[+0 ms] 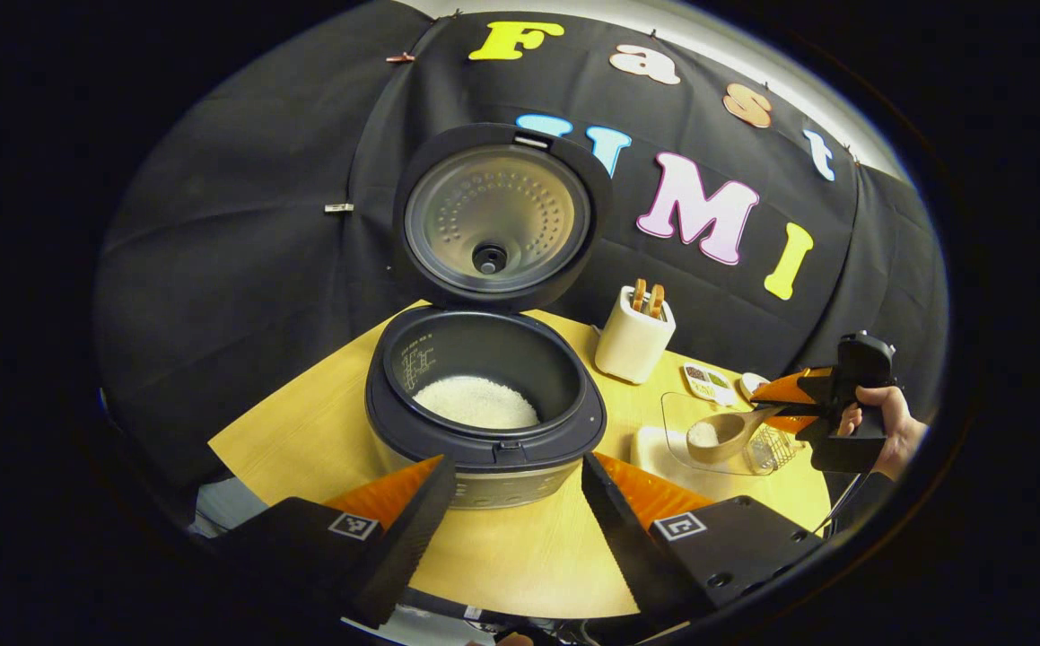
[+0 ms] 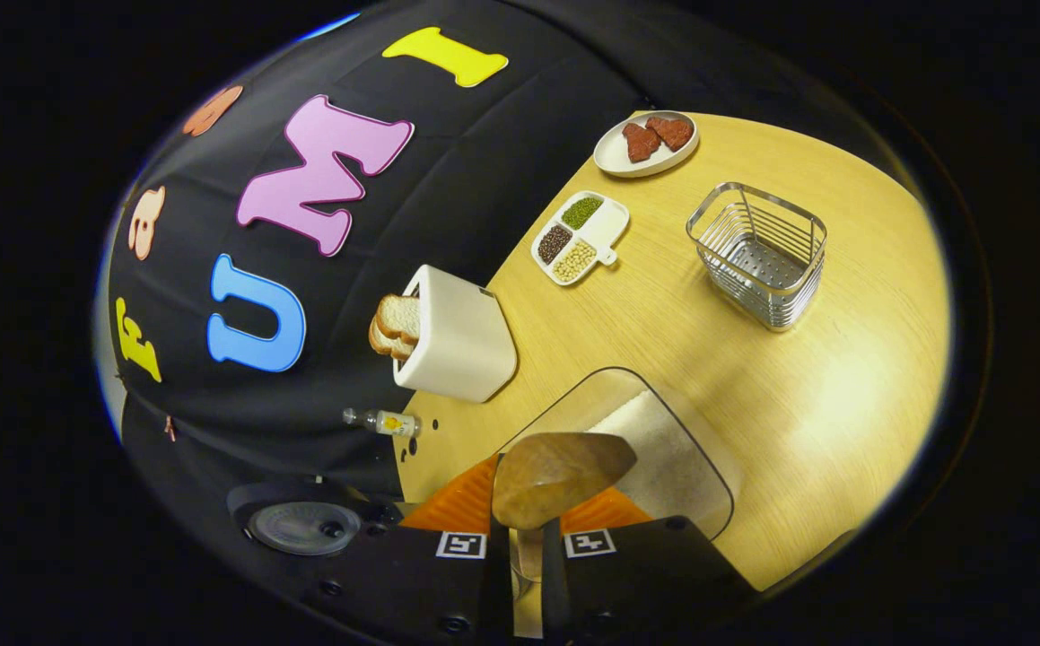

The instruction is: Close the left gripper, press the button to open the rice cooker; take a wooden spoon from the chopstick holder with the right hand, scoop a spoonful of rice and pour it into the rice cooker, then put the wooden spoon back into the chopstick holder.

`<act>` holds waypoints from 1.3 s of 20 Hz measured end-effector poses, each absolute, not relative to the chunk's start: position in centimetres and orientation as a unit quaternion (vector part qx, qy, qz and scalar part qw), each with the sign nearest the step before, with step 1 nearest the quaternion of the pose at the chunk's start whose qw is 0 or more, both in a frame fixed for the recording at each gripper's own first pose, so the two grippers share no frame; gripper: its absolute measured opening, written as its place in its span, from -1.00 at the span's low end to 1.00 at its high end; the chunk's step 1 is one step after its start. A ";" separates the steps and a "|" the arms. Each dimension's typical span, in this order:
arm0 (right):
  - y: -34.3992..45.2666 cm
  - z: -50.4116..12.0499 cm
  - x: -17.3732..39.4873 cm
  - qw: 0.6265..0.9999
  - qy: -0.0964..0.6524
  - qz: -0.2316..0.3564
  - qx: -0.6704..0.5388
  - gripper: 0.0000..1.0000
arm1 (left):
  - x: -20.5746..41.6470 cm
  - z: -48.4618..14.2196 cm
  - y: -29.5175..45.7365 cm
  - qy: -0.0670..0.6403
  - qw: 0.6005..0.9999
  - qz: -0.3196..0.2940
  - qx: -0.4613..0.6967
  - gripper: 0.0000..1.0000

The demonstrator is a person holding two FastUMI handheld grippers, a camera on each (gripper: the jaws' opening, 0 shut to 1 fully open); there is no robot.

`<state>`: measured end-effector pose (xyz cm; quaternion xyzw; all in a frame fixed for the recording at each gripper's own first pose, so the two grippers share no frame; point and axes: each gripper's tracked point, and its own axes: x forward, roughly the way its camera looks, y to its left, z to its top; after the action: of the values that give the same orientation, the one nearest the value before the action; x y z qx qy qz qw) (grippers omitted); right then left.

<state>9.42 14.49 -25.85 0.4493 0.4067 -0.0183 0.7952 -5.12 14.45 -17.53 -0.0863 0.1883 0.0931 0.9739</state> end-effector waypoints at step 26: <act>44.2 -16.1 10.8 0.844 0.362 0.238 0.315 -0.67 | -9.1 -16.1 25.6 0.143 0.965 0.173 -0.133 0.91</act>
<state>10.78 44.17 -16.15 0.3146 0.3621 0.2384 0.8444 -9.07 25.61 -16.13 -0.1330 0.1431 0.1734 0.9653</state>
